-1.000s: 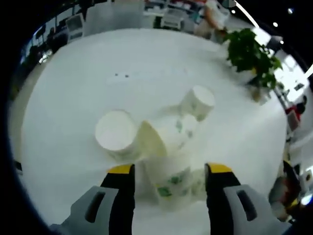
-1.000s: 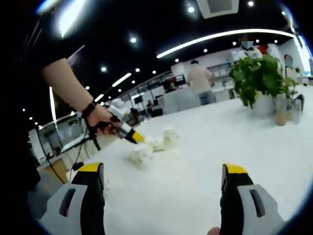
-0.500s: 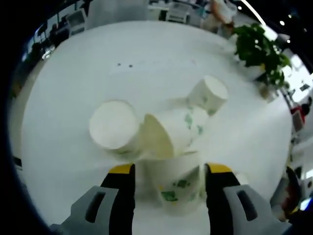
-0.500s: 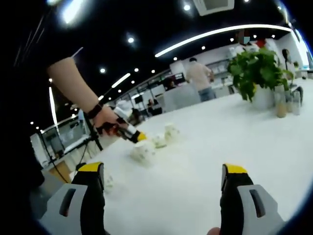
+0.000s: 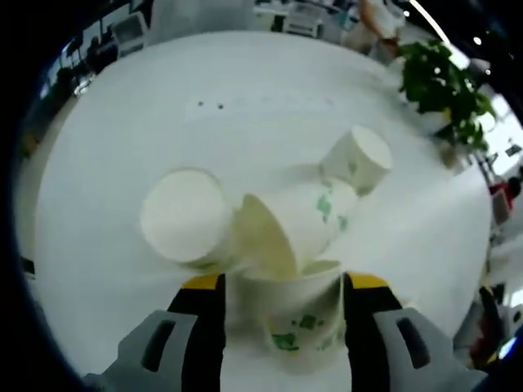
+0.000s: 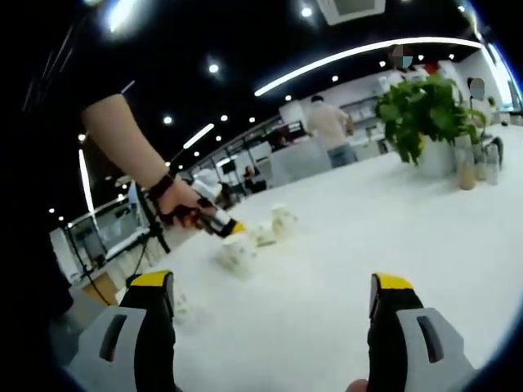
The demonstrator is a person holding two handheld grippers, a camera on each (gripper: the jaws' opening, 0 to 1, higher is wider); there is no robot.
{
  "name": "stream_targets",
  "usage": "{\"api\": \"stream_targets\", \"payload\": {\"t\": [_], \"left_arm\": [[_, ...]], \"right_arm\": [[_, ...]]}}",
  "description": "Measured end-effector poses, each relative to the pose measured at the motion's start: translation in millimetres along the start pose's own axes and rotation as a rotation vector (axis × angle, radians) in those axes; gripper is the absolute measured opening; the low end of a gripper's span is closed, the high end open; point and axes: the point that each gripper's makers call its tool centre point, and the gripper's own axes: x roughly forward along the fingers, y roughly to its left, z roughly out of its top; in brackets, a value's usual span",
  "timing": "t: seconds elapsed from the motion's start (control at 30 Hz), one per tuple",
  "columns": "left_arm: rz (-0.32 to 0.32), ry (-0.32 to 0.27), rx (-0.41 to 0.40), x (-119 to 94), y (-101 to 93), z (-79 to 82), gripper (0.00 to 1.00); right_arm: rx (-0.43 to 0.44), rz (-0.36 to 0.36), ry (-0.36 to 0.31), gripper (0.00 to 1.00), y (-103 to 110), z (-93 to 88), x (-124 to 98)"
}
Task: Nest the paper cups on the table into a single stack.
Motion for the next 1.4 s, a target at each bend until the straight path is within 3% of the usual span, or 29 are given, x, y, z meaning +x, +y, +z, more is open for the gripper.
{"api": "stream_targets", "payload": {"t": [0.17, 0.4, 0.57, 0.83, 1.4], "left_arm": [[0.011, 0.005, 0.014, 4, 0.4, -0.6, 0.56], [-0.001, 0.035, 0.029, 8, -1.3, -6.6, 0.46], [-0.008, 0.045, 0.004, 8, -2.7, -9.9, 0.45], [-0.019, 0.056, -0.036, -4, -1.3, -16.9, 0.44], [-0.037, 0.02, -0.051, -32, 1.6, -29.4, 0.41]], "right_arm": [[-0.004, 0.001, -0.001, 0.98, -1, -0.1, 0], [0.004, -0.019, -0.004, 0.97, -7, -1.6, -5], [0.006, -0.026, -0.005, 0.97, -6, -2.6, -7], [-0.014, -0.012, -0.009, 0.97, 2, 2.9, -5], [-0.068, 0.004, -0.013, 0.97, 13, 16.3, -10]]}}
